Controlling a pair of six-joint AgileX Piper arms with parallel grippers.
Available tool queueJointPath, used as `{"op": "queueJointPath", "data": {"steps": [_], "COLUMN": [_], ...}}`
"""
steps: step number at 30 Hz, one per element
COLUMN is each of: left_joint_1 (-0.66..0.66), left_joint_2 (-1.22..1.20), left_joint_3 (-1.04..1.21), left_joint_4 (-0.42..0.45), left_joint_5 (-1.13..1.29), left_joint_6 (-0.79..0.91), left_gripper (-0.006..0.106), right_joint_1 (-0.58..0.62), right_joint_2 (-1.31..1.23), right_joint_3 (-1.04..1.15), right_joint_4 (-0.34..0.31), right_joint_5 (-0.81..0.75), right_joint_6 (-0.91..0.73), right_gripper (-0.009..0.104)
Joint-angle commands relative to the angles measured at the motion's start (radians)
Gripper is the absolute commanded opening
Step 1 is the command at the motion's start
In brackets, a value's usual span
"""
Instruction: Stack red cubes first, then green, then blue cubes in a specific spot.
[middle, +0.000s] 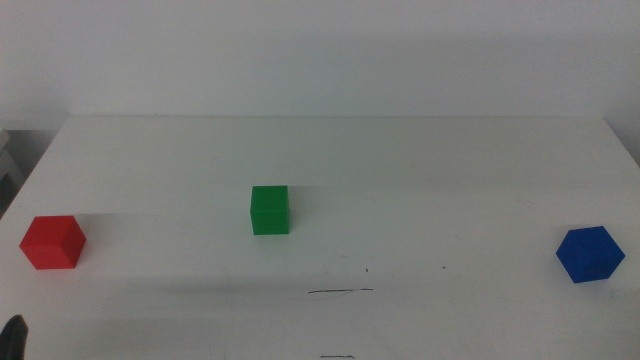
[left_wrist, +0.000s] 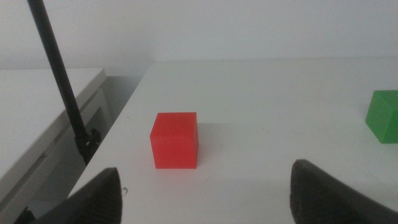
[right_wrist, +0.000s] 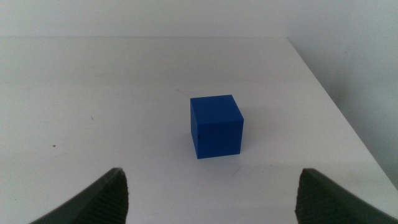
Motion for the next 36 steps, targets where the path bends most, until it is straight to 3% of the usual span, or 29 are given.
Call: {"op": "queueJointPath", "data": {"steps": [1, 11, 27, 36], "left_joint_1": [-0.002, 0.002, 0.001, 0.001], "left_joint_2": [-0.027, 0.032, 0.518, 0.777], "left_joint_3": [-0.005, -0.062, -0.767, -1.010], "left_joint_4": [-0.004, -0.006, 0.055, 0.074], "left_joint_5": [-0.076, 0.024, 0.746, 0.961], "left_joint_6": [-0.013, -0.015, -0.008, -0.001], "left_gripper": [0.091, 0.091, 0.091, 0.091], "right_joint_1": [-0.006, -0.006, -0.006, -0.006], "right_joint_2": [-0.016, -0.016, -0.016, -0.016], "right_joint_3": [-0.009, -0.009, -0.009, -0.009], "right_joint_4": [-0.005, -0.005, -0.005, -0.005], "right_joint_5": [-0.082, -0.082, -0.082, -0.082], "right_joint_6": [-0.004, -0.004, -0.004, -0.004], "right_gripper": [0.093, 0.093, 0.093, 0.093]}}
